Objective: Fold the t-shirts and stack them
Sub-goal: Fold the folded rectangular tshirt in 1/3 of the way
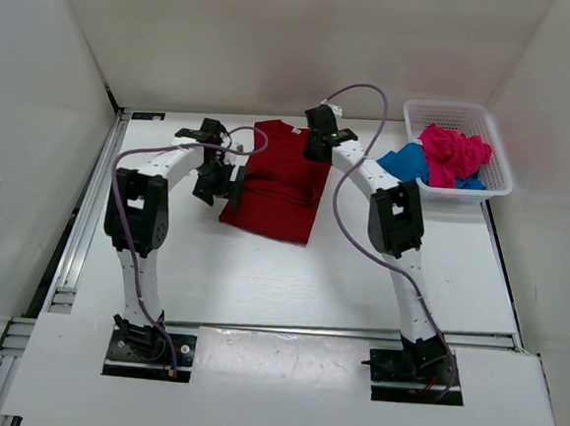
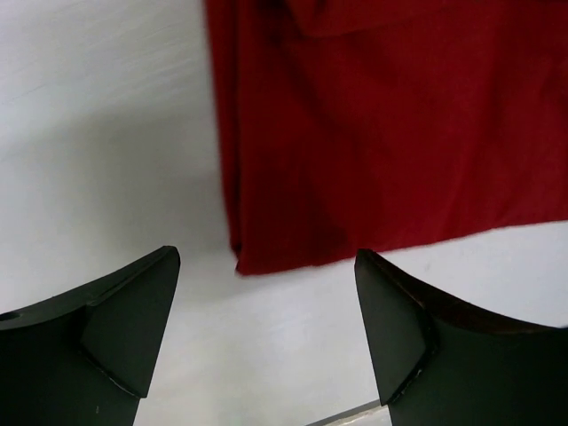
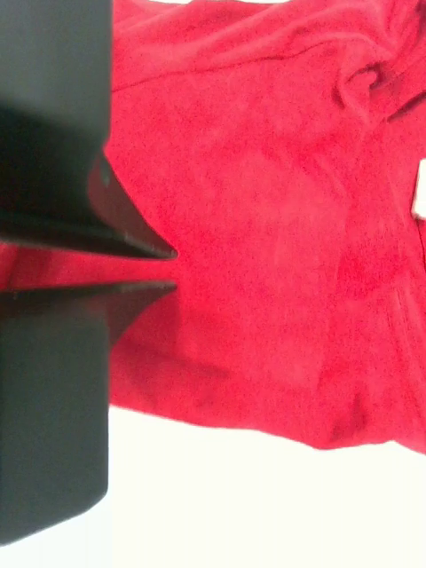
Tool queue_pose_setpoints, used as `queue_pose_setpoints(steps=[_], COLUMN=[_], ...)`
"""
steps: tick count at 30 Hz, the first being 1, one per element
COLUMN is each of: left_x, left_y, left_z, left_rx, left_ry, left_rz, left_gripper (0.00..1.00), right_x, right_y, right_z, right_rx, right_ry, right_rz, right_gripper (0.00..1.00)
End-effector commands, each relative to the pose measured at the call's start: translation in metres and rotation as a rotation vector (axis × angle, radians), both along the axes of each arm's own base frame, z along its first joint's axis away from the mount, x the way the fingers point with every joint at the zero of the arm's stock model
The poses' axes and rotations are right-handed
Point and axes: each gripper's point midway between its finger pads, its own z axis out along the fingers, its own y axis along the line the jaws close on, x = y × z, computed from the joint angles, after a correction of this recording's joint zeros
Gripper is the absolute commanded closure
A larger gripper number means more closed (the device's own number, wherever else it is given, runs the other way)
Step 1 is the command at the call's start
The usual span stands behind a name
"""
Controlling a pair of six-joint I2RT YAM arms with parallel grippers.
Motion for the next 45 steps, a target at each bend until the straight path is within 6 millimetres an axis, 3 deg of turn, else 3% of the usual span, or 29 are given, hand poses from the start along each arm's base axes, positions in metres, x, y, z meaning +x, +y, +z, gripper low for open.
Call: queue_pose_setpoints(steps=[1, 3, 4, 5, 6, 7, 8, 9, 10, 12, 13, 16, 19, 20, 21, 22, 23, 24, 25, 28, 29, 30, 32, 35, 38, 40, 41, 43, 45], left_x=[0.003, 0.003, 0.000, -0.001, -0.006, -0.011, -0.014, -0.017, -0.021, -0.022, -0.022, -0.023, -0.028, -0.027, -0.031, -0.031, -0.035, -0.039, -0.040, -0.054, -0.058, -0.072, -0.092, -0.138, -0.180, -0.200, -0.210, -0.223, -0.224], left_y=[-0.012, -0.008, -0.008, -0.005, -0.004, -0.001, 0.000, 0.003, 0.004, -0.001, -0.002, -0.005, -0.014, -0.014, -0.013, -0.015, -0.018, -0.017, -0.016, -0.013, -0.008, -0.002, 0.004, 0.000, -0.002, 0.000, 0.004, 0.010, 0.024], left_z=[-0.014, -0.021, -0.026, -0.032, -0.034, -0.042, -0.044, -0.047, -0.052, -0.050, -0.050, -0.049, -0.047, -0.044, -0.047, -0.043, -0.042, -0.045, -0.042, -0.034, -0.032, -0.029, -0.026, -0.019, -0.009, -0.001, 0.004, 0.013, 0.020], left_rx=[-0.011, 0.013, 0.017, 0.032, 0.036, 0.055, 0.057, 0.069, 0.072, 0.046, 0.037, 0.018, 0.010, 0.009, 0.011, -0.002, -0.002, 0.001, 0.000, 0.001, 0.025, 0.041, 0.078, 0.116, 0.166, 0.215, 0.235, 0.267, 0.343], left_ry=[0.035, 0.054, 0.073, 0.086, 0.104, 0.126, 0.135, 0.143, 0.152, 0.149, 0.151, 0.155, 0.156, 0.148, 0.159, 0.153, 0.155, 0.167, 0.162, 0.168, 0.161, 0.176, 0.199, 0.262, 0.294, 0.279, 0.294, 0.262, 0.197], left_rz=[-0.024, -0.019, -0.019, -0.017, -0.017, -0.014, -0.015, -0.013, -0.013, -0.017, -0.019, -0.022, -0.044, -0.044, -0.044, -0.046, -0.055, -0.055, -0.055, -0.055, -0.051, -0.049, -0.058, -0.126, -0.211, -0.266, -0.282, -0.311, -0.324], left_gripper=[0.09, 0.09, 0.09, 0.10, 0.12, 0.12, 0.13, 0.15, 0.17, 0.23, 0.33, 0.45, 0.63, 0.70, 0.83, 0.87, 0.90, 0.90, 0.90, 0.90, 0.90, 0.90, 0.90, 0.90, 0.69, 0.66, 0.58, 0.45, 0.37], right_x=[-0.021, -0.050, -0.089, -0.109, -0.127, -0.162, -0.175, -0.194, -0.226, -0.240, -0.252, -0.260, -0.263, -0.262, -0.259, -0.261, -0.262, -0.263, -0.264, -0.277, -0.282, -0.295, -0.314, -0.354, -0.388, -0.404, -0.414, -0.429, -0.442], right_y=[0.000, 0.000, 0.003, 0.001, -0.003, -0.016, -0.020, -0.016, -0.021, -0.013, -0.011, -0.007, -0.004, -0.003, 0.001, 0.002, 0.006, 0.006, 0.007, 0.001, -0.002, -0.014, -0.026, -0.049, -0.061, -0.067, -0.070, -0.077, -0.082], right_z=[0.071, 0.068, 0.058, 0.049, 0.055, 0.017, 0.008, 0.011, -0.016, -0.023, -0.030, -0.045, -0.059, -0.064, -0.059, -0.062, -0.059, -0.058, -0.057, -0.057, -0.049, -0.056, -0.050, -0.053, -0.052, -0.049, -0.048, -0.047, -0.045], right_rx=[0.138, 0.206, 0.279, 0.297, 0.314, 0.299, 0.310, 0.344, 0.344, 0.403, 0.410, 0.430, 0.459, 0.457, 0.476, 0.484, 0.506, 0.512, 0.522, 0.525, 0.523, 0.512, 0.491, 0.435, 0.365, 0.341, 0.328, 0.323, 0.331], right_ry=[-0.027, 0.056, 0.164, 0.217, 0.236, 0.359, 0.385, 0.401, 0.480, 0.504, 0.537, 0.581, 0.617, 0.622, 0.611, 0.630, 0.632, 0.636, 0.644, 0.665, 0.642, 0.677, 0.682, 0.740, 0.774, 0.772, 0.784, 0.788, 0.793], right_rz=[0.114, 0.204, 0.290, 0.316, 0.334, 0.311, 0.304, 0.318, 0.319, 0.329, 0.334, 0.303, 0.280, 0.278, 0.281, 0.276, 0.296, 0.301, 0.299, 0.300, 0.322, 0.296, 0.319, 0.331, 0.370, 0.400, 0.416, 0.427, 0.443], right_gripper=[0.73, 0.54, 0.48, 0.37, 0.35, 0.33, 0.32, 0.31, 0.30, 0.29, 0.29, 0.29, 0.29, 0.31, 0.36, 0.50, 0.57, 0.65, 0.81, 1.00, 1.00, 1.00, 1.00, 1.00, 1.00, 1.00, 1.00, 1.00, 1.00])
